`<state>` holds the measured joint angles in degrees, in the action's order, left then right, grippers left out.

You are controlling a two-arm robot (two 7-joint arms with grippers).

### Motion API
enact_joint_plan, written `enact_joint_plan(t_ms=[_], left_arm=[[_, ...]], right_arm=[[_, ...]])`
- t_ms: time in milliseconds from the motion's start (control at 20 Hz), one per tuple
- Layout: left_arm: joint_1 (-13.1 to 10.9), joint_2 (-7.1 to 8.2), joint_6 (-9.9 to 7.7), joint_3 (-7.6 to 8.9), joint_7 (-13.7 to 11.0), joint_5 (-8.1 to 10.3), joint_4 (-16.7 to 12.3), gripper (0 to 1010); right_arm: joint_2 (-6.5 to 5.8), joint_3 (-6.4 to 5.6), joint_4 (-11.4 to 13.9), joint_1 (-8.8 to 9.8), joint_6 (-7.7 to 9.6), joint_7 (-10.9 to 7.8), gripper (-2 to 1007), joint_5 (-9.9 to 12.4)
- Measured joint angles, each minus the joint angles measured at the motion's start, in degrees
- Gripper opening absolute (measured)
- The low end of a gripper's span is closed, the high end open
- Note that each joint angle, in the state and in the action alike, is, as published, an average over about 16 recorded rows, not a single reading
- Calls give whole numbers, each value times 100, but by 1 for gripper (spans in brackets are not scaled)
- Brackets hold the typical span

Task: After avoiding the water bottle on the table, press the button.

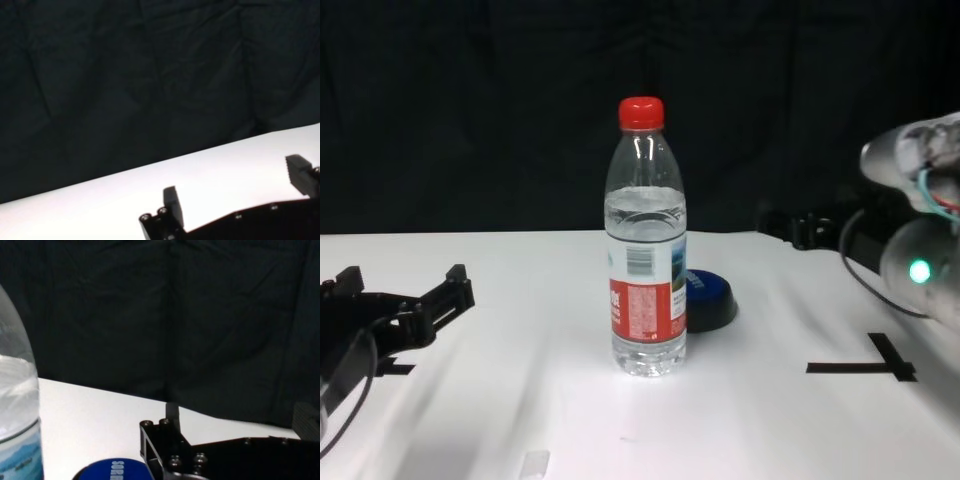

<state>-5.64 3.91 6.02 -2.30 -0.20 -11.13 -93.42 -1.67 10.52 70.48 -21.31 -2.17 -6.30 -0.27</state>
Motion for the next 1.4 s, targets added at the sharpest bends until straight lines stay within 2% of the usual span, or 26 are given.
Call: enact_joint_plan(t_ms=[300, 700, 1100, 1400], left_arm=[[0, 0, 0, 0, 0, 0, 0, 1009], [0, 0, 0, 0, 0, 0, 0, 1009], [0, 0, 0, 0, 0, 0, 0, 1010], [0, 0, 0, 0, 0, 0, -1, 1010]], right_arm=[[-79, -70, 707, 553, 171, 34, 1003, 50], [-145, -93, 1441, 1214, 331, 25, 1003, 113], [-195, -29, 1958, 1757, 446, -28, 1003, 168], [-252, 107, 2192, 2012, 493, -136, 1003, 202]])
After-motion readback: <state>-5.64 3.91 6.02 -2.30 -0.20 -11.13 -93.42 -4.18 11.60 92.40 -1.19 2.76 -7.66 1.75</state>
